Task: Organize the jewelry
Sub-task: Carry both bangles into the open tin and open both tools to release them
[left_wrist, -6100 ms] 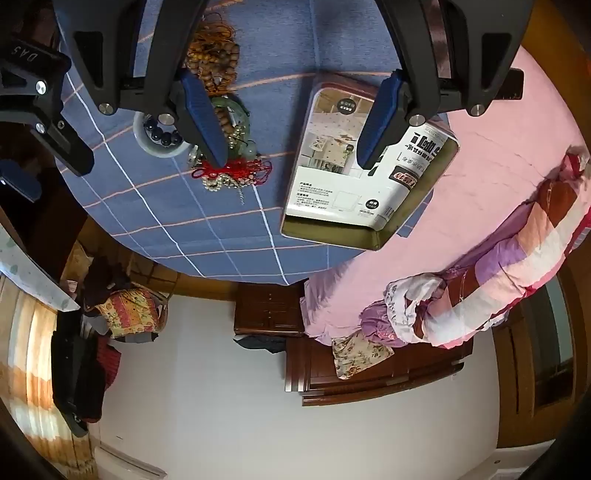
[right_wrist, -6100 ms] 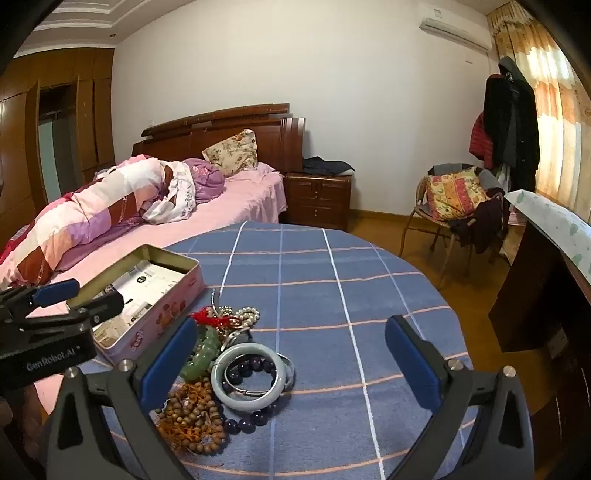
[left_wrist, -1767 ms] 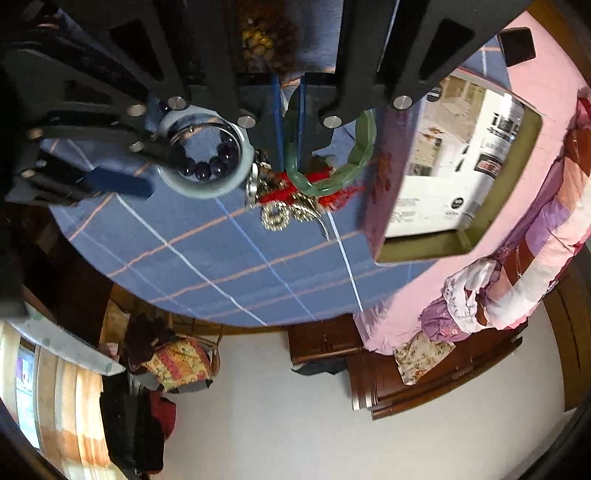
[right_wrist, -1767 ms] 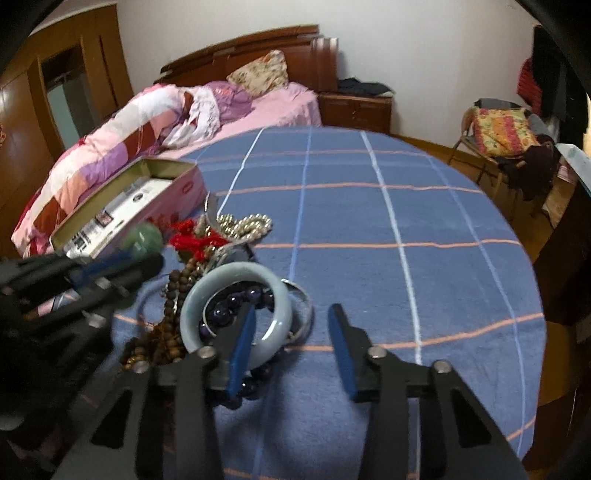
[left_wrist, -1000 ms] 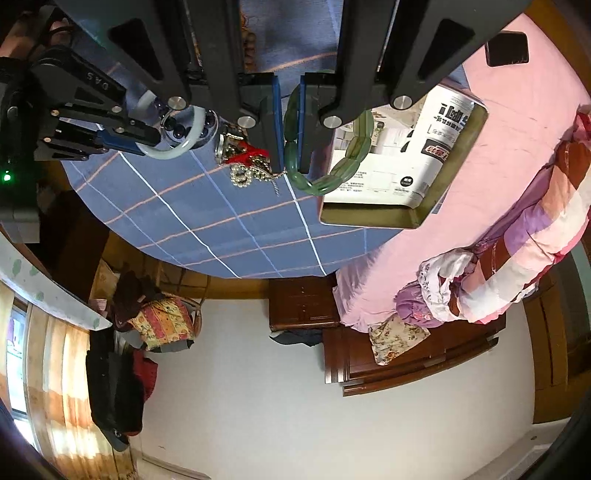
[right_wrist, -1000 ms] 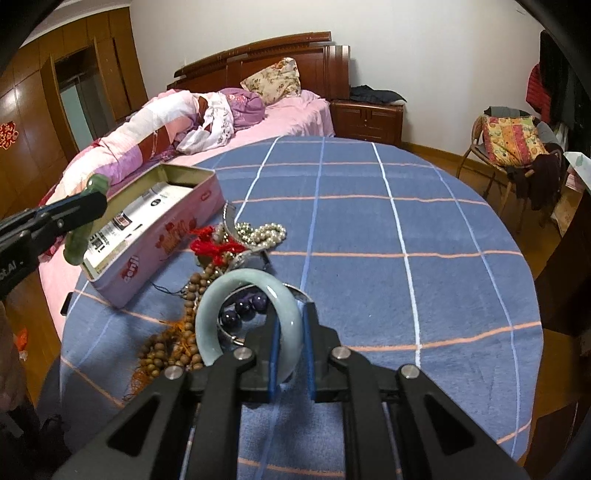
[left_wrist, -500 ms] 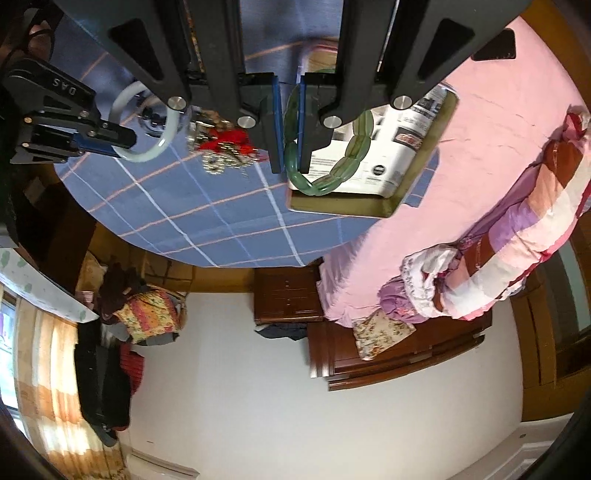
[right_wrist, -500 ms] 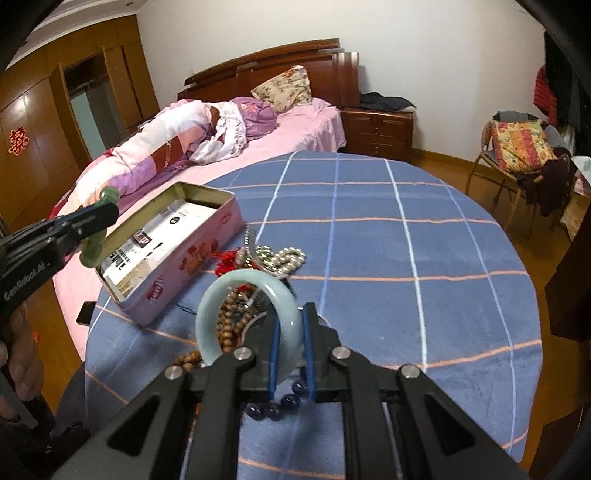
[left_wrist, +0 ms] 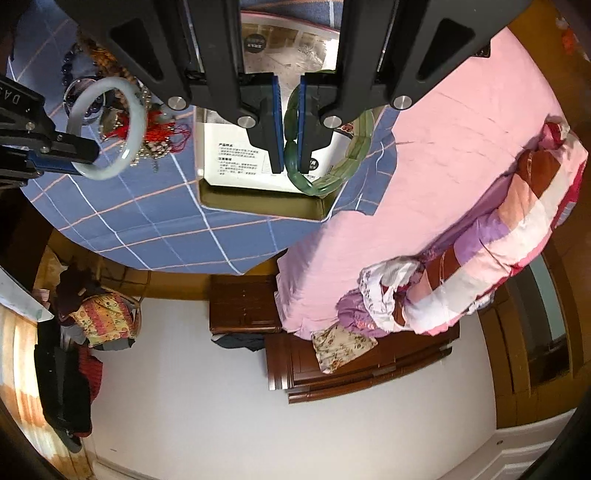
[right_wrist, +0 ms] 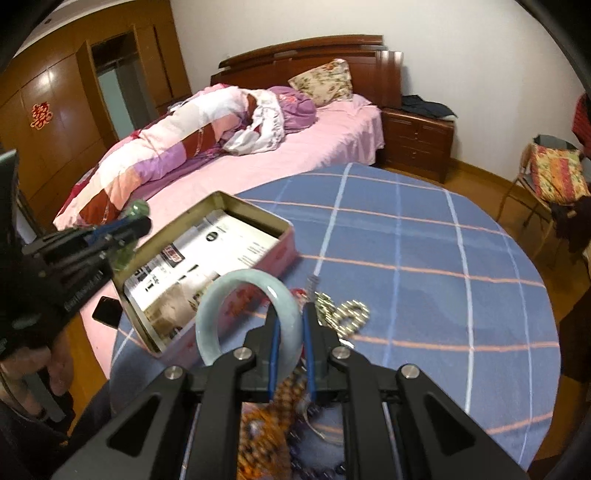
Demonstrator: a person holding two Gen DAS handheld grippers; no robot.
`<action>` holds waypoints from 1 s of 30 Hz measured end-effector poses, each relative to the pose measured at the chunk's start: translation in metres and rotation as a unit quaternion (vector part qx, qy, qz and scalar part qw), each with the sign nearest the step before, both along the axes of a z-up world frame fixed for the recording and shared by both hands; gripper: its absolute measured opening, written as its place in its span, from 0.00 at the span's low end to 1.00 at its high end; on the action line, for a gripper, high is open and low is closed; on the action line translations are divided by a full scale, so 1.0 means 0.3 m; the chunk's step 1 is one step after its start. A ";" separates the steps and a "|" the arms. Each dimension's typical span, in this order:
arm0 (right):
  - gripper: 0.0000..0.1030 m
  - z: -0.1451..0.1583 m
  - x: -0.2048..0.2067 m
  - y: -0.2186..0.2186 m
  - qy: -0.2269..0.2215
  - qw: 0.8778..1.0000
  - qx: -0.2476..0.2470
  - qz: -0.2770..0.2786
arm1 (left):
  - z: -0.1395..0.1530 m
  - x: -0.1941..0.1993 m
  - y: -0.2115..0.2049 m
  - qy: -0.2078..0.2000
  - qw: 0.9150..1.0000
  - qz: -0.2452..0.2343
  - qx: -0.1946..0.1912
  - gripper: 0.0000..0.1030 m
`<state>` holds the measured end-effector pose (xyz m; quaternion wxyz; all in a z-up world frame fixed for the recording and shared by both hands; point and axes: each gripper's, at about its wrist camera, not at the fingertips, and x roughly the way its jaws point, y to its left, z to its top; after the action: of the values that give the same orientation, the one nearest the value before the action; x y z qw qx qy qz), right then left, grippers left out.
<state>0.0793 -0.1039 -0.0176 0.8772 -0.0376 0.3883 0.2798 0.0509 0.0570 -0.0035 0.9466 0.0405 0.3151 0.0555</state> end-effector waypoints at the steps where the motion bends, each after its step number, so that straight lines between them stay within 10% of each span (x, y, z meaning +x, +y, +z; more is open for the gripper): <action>1: 0.14 0.002 0.007 0.018 0.000 1.000 -0.001 0.004 | -0.006 0.009 0.002 0.002 1.000 0.001 0.002 0.05; 30: 0.14 -0.098 0.207 0.264 0.051 0.998 -0.028 0.002 | -0.148 0.217 0.105 0.083 0.996 0.013 -0.019 0.05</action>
<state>0.1413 -0.0247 -0.0471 0.8541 -0.0486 0.4404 0.2724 0.1159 0.0885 -0.0479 0.9168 0.0228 0.3943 0.0583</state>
